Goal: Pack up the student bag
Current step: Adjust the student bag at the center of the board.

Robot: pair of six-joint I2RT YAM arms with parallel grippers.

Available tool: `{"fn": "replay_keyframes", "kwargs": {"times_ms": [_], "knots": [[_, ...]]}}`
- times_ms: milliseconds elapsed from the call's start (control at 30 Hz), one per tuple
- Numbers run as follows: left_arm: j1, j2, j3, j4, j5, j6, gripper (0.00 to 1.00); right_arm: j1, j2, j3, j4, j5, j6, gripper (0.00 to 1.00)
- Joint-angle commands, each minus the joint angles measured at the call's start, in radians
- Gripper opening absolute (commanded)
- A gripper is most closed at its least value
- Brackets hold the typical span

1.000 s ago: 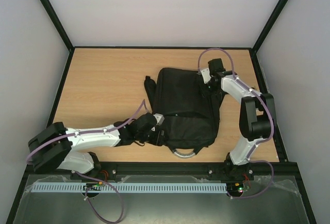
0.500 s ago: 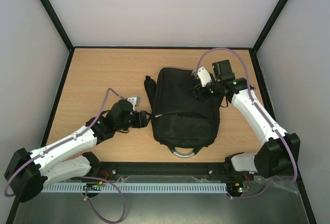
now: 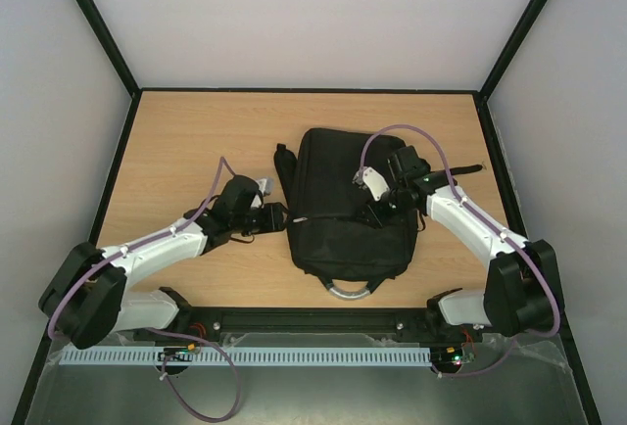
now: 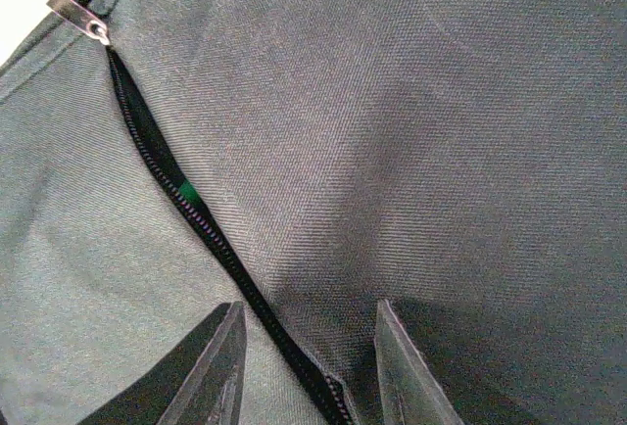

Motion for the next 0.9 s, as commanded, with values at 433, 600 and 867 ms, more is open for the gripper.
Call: {"fn": "replay_keyframes", "kwargs": {"times_ms": [433,600,867], "knots": [[0.002,0.046,-0.027,0.088,0.05,-0.028,0.49,0.094,0.04,0.005,-0.053,0.187,-0.037,0.4],[0.002,0.061,-0.048,0.124,0.058,-0.037,0.48,0.105,-0.012,0.129,-0.095,0.193,-0.03,0.41],[0.008,0.088,-0.05,0.18,0.053,-0.056,0.45,0.246,0.011,0.191,-0.069,0.247,-0.014,0.4]]}}
